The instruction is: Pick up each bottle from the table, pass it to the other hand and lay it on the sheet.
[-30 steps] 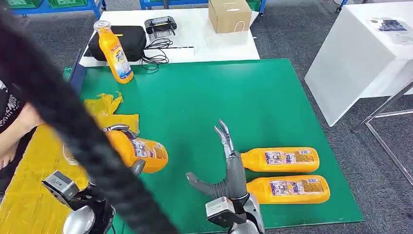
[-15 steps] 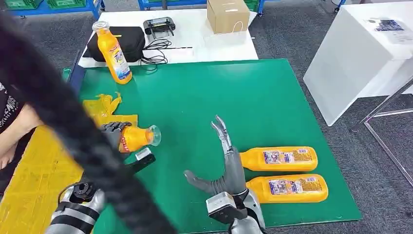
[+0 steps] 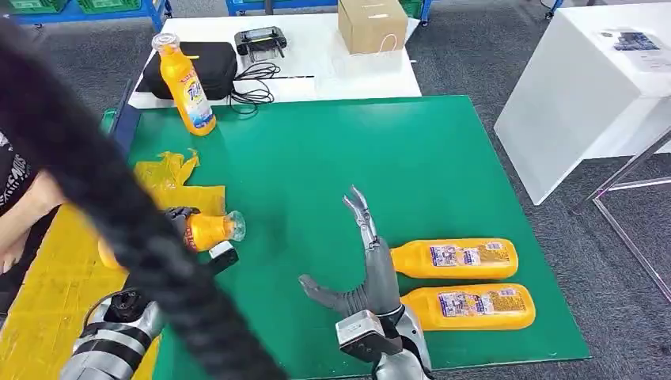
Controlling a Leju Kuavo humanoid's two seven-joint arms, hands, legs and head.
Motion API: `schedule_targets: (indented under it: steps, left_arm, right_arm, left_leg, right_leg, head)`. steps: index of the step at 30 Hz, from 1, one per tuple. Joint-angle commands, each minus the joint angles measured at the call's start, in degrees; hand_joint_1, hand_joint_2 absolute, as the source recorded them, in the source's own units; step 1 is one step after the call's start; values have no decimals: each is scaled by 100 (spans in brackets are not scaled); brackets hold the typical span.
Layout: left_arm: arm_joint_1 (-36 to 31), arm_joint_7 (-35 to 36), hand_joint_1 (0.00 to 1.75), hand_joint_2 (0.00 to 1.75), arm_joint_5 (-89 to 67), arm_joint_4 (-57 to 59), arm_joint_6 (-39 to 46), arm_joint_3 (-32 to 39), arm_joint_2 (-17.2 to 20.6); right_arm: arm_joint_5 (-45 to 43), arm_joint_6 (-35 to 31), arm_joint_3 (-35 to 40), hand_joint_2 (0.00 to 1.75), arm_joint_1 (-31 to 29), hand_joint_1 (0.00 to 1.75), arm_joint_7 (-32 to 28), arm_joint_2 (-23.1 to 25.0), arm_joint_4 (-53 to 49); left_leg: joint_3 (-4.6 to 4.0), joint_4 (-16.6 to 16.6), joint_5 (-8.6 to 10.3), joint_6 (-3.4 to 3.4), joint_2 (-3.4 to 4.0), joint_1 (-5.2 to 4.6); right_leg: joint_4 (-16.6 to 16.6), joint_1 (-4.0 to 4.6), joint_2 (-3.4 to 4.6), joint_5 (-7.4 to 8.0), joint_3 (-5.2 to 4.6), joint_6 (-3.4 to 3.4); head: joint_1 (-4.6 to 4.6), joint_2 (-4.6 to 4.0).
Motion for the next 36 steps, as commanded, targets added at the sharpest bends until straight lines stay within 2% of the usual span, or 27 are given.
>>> schedule_targets:
  steps: [1, 4, 5, 6, 21, 24, 25, 31, 36]
  left_arm:
    - [-655, 306, 175, 175, -348, 1471, 479, 342, 75]
    - [-630, 128, 175, 175, -177, 1548, 481, 537, -21]
    - [-598, 2, 44, 175, -70, 1535, 489, 622, -39]
    - [-577, -15, 0, 175, -68, 1524, 502, 634, -37]
    - [-428, 19, 0, 175, -81, 1769, 82, 759, 27]
    - [-396, -59, 0, 175, -27, 1848, 29, 778, 7]
    - [-370, -156, 0, 175, 18, 1828, 134, 802, -5]
    - [-308, -342, 0, 175, 292, 1767, 213, 969, -44]
    - [-137, -987, 0, 175, 1118, 1361, 237, 1305, -164]
  right_arm:
    - [-35, -24, 73, 175, -157, 0, 52, -158, 43]
    - [-41, -10, 107, 175, -190, 0, 66, -161, 83]
    - [-45, -14, 115, 175, -201, 0, 67, -160, 101]
    - [-46, -12, 118, 175, -206, 0, 68, -160, 110]
    - [-47, 144, 128, 175, -382, 0, 112, -156, 251]
    - [-46, 180, 132, 175, -418, 0, 122, -157, 287]
    - [-42, 191, 130, 175, -430, 0, 129, -156, 301]
    - [-37, 189, 128, 175, -428, 0, 125, -170, 307]
    - [-18, 120, 75, 175, -386, 0, 108, -197, 254]
  left_leg:
    - [20, 3, -9, -5, 12, 14]
    - [23, 0, -7, -3, 4, 9]
    - [26, 3, -11, -3, 2, 13]
    - [19, 0, -5, -1, 1, 9]
    - [32, 1, -15, -4, 17, 16]
    - [16, -4, -4, -2, 7, 5]
    - [41, 1, -18, -3, 14, 18]
    - [29, -4, -8, -1, 11, 9]
    - [22, -6, -5, -1, 6, 4]
  right_leg:
    - [-6, 15, 5, -2, 22, -8]
    - [-6, 9, -3, -5, 21, -6]
    - [-7, 13, -7, -8, 27, -6]
    - [-6, 8, -6, -4, 19, -4]
    - [-12, 19, 8, -5, 36, -8]
    - [-6, 6, 2, -2, 16, -3]
    - [-15, 21, 3, -9, 47, -8]
    - [-11, 11, 5, -1, 31, -4]
    - [-9, 7, 3, -1, 25, -3]
  head:
    - [0, 0]
    - [0, 0]
    - [0, 0]
    - [0, 0]
    - [-2, 0]
    - [0, 0]
    - [0, 0]
    - [0, 0]
    - [0, 0]
